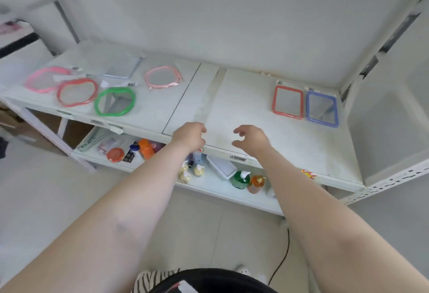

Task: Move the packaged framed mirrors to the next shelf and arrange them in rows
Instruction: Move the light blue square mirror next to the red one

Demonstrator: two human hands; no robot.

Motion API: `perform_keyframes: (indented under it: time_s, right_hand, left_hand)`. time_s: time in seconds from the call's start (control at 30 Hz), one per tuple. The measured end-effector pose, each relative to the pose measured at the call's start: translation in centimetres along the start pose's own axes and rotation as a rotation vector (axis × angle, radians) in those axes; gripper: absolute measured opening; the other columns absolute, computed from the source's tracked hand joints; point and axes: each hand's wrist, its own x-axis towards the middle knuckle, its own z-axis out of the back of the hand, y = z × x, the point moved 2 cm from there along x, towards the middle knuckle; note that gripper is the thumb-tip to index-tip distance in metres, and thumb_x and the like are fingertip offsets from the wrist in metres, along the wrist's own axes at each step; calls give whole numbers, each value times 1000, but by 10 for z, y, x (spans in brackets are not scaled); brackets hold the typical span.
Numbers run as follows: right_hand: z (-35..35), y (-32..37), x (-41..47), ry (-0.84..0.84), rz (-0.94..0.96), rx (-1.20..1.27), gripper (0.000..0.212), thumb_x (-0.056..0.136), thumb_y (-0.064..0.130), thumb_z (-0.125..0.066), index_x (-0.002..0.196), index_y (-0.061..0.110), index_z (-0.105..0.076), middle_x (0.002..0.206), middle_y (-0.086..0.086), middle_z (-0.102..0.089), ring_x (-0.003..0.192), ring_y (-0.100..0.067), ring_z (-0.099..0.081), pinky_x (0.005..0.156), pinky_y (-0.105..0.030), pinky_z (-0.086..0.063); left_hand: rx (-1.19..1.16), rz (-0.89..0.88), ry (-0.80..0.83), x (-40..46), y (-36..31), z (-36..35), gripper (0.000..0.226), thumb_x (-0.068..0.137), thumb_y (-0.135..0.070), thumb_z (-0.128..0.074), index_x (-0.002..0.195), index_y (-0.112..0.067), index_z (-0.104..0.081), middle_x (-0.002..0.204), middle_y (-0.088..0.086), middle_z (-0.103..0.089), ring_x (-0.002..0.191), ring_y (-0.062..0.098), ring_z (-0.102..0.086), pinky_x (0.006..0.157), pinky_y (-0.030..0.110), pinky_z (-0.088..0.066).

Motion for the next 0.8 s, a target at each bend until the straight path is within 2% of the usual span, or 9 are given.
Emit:
perform_keyframes:
  time_s: [0.07,0.2,0.3,0.37,0.57,0.7,0.8]
  right_hand:
    - [-26,27,-1,2,-3,30,39,83,25,-69,122,23,-62,123,-2,-61,91,-18,-56,78,-28,-47]
    - [-93,93,-5,45,-6,13,39,82,24,-70,120,23,-63,116,0,-63,99,-19,-58,81,-24,-42]
    - [-137,151,-5,83,-1,-13,38,82,21,-68,120,24,-63,111,1,-63,91,-18,-59,79,-25,-45]
    - [-157,187,-3,87,26,-15,39,83,21,-68,121,23,-62,116,-1,-62,86,-18,-58,78,-27,-48]
    - [-196,261,8,104,55,-64,41,84,25,-67,124,26,-59,114,-1,-64,83,-17,-56,73,-25,-43]
    - [-211,290,31,103,66,-116,42,83,26,-66,124,28,-59,115,1,-63,90,-13,-52,75,-26,-44]
    - [-221,312,56,116,59,-132,42,83,28,-67,124,28,-59,117,2,-62,91,-14,-55,80,-27,-47]
  left_hand:
    - [1,16,-9,-10,39,11,44,85,-18,-59,129,-23,-56,132,2,-58,121,23,-55,98,32,-45]
    - [27,39,-20,-30,126,38,43,83,-16,-58,126,-23,-58,131,4,-60,119,26,-57,94,33,-46]
    - [74,47,-37,-42,190,63,40,85,-21,-60,125,-23,-58,131,4,-59,120,27,-56,92,32,-45]
    - [89,52,-55,-47,226,80,40,83,-22,-61,123,-22,-59,131,6,-59,121,28,-55,92,33,-45]
    - [64,62,-29,-50,299,112,28,79,-20,-58,107,-20,-64,115,7,-66,108,31,-60,74,30,-40]
    - [21,68,-51,-40,333,122,21,75,-15,-59,94,-23,-63,109,5,-69,104,30,-63,84,36,-53]
    - [-2,93,-40,-23,355,128,35,79,-16,-60,114,-18,-64,117,7,-68,112,29,-61,93,39,-51]
